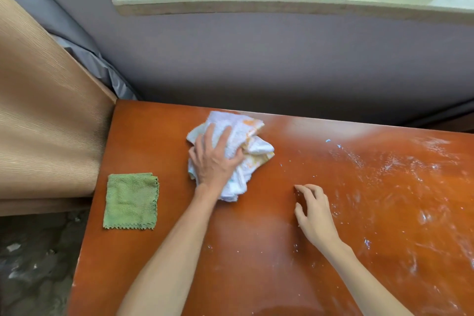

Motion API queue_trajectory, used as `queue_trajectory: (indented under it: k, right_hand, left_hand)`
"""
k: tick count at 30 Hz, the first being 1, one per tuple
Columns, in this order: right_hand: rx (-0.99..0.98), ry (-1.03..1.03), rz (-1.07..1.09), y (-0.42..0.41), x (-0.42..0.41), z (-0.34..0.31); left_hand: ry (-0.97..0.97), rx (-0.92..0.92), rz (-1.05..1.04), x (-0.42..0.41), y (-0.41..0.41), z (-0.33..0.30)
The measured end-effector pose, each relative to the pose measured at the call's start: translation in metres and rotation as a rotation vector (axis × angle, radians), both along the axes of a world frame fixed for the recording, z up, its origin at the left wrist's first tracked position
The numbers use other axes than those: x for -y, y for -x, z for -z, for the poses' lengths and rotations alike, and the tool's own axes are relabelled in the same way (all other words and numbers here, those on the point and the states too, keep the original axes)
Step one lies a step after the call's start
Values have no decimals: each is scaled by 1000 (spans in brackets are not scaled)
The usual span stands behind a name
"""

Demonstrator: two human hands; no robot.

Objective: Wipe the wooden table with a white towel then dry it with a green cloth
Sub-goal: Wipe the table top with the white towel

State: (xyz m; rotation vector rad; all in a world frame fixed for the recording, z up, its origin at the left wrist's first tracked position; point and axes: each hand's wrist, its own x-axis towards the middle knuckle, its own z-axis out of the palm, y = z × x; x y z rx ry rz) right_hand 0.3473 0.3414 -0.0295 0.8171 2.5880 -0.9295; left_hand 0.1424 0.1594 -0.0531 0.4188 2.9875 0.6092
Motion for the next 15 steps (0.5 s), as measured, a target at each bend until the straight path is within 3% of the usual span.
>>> queue_trajectory:
  k: [7,15]
  right_hand:
    - [-34,-53,-7,-11,-21,1]
    - [-6,-267,64,-35,-65,19]
  left_hand:
    - [42,41,-287,66,97,-5]
    - [144,113,-305,-1,46,-1]
